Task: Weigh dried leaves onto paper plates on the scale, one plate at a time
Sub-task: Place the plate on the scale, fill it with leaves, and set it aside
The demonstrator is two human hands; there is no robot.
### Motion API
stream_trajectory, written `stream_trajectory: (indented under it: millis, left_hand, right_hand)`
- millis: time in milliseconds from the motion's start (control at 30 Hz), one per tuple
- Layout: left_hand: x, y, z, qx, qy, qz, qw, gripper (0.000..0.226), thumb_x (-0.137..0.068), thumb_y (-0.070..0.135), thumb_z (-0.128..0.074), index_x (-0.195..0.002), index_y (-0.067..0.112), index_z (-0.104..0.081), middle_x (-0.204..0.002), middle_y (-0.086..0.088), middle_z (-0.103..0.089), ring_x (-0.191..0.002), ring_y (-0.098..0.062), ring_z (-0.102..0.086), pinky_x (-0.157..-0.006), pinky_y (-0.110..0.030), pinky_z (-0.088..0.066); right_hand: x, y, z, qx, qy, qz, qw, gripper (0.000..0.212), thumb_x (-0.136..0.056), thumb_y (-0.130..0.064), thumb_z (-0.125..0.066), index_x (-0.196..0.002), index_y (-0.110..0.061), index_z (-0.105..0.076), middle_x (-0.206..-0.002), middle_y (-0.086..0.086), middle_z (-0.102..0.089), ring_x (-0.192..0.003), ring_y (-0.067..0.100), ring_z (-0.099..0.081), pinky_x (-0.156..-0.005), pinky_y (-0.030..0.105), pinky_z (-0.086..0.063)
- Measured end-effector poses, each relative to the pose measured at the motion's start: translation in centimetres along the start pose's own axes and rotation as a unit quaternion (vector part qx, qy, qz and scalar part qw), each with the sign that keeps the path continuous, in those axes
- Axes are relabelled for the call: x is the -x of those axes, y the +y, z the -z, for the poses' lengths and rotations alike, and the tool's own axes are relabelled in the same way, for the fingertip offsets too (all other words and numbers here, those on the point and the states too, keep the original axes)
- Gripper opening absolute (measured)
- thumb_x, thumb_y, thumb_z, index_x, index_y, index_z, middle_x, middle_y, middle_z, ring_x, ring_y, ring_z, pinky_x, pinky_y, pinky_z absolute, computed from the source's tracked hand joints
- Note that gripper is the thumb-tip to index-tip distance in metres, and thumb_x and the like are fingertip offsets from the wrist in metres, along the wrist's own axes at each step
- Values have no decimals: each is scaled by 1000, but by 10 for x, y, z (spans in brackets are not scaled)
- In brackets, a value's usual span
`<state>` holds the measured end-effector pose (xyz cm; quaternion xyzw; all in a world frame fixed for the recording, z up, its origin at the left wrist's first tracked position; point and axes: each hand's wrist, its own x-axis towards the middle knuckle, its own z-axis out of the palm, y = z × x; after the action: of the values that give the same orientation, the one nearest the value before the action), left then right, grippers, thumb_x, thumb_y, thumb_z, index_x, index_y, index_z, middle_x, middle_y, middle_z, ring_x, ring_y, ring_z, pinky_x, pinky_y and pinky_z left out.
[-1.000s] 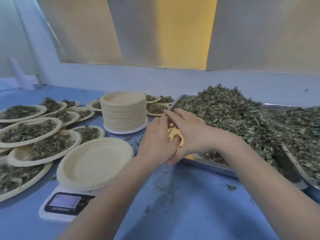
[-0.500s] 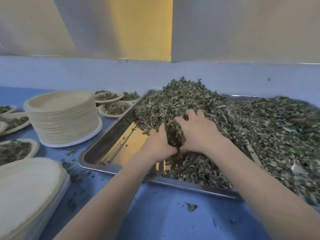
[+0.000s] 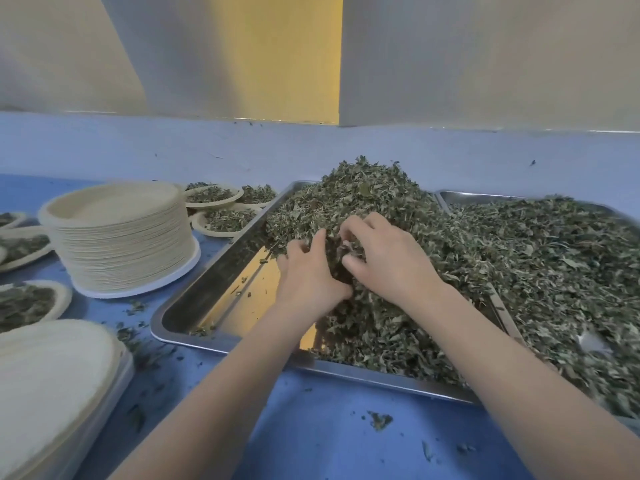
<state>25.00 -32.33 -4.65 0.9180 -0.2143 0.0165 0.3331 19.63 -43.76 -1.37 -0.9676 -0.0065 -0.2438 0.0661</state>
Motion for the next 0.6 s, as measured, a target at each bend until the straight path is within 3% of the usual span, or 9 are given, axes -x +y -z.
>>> stream_trajectory:
  millis: [167, 300, 400, 467, 533, 600]
  left_hand:
    - [12, -4, 16, -31, 35, -36, 998, 104, -69, 22, -69, -149, 33, -3, -153, -5, -9, -136, -32, -8, -110, -39, -16]
    - [21, -15, 30, -25, 49, -44, 998, 112, -69, 21, -70, -149, 31, 7, -155, -1, -7, -142, -28, -9, -114, -39, -11]
    - [27, -29, 41, -15, 41, -15, 999, 112, -71, 15, -70, -149, 31, 8, -157, 3, -3, -141, -31, -12, -115, -44, -16]
    - [30, -39, 45, -13, 16, 16, 1000, 106, -74, 13, -69, -150, 29, 3, -156, -1, -7, -140, -33, -17, -114, -45, -21]
    - [34, -48, 46, -4, 0, 26, 1000, 98, -77, 10, -65, -151, 26, -3, -154, -7, -12, -138, -35, -22, -112, -45, -25]
    - [38, -52, 46, -2, -7, 27, 1000, 95, -78, 13, -67, -151, 24, -7, -153, -8, -15, -138, -33, -23, -113, -43, -25]
  right_hand:
    - [1, -15, -1, -128, 44, -4, 991, 25, -91, -23, -45, -113, -27, -56, -109, -1, -53, -91, 20, -55, -83, 35, -45]
    - [-9, -38, -10, -261, 82, -32, 961, 24, -95, -22, -42, -112, -23, -58, -109, -5, -59, -93, 6, -51, -80, 22, -36]
    - [-14, -48, -22, -288, -18, -62, 955, 29, -97, -42, -40, -119, -27, -52, -101, -9, -61, -77, 0, -53, -65, 19, -37]
    - [-12, -53, -31, -244, -127, -61, 960, 43, -93, -51, -42, -130, -30, -46, -105, -3, -63, -79, 8, -58, -65, 26, -41]
    - [-10, -57, -39, -195, -197, -45, 960, 50, -91, -45, -49, -138, -27, -43, -118, 4, -61, -89, 16, -59, -72, 27, -42]
    - [-9, -59, -43, -180, -195, -34, 964, 44, -91, -32, -53, -134, -23, -47, -112, 4, -61, -84, 15, -56, -68, 26, -40]
